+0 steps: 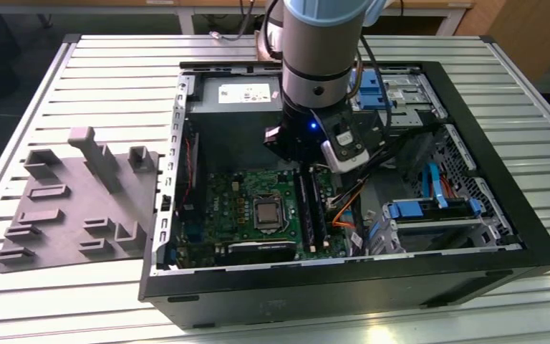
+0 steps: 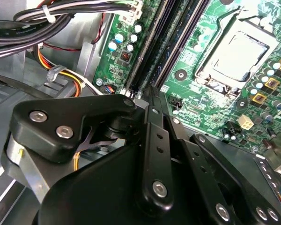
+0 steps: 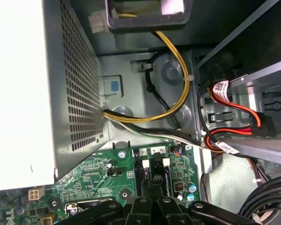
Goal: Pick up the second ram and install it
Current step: 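Press down the second ram until it locks into place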
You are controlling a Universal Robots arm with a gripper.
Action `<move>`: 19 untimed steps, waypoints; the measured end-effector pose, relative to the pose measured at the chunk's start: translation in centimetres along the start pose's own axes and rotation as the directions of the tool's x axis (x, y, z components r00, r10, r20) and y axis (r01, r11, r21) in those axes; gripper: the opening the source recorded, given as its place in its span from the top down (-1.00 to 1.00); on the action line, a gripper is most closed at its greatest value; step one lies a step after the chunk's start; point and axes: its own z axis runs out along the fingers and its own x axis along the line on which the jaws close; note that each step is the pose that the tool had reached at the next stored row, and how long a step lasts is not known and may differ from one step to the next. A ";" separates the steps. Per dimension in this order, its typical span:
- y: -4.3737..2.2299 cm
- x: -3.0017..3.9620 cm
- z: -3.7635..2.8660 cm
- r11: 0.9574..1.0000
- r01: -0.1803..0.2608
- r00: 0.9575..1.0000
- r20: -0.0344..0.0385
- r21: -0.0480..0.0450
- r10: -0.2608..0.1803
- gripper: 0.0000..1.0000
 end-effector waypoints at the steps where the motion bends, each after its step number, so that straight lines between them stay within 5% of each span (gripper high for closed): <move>1: 0.00 -0.01 -0.08 1.000 0.000 1.000 0.000 0.000 0.000 0.79; 19: -0.37 -0.06 -0.25 1.000 0.000 1.000 0.000 0.000 0.000 0.79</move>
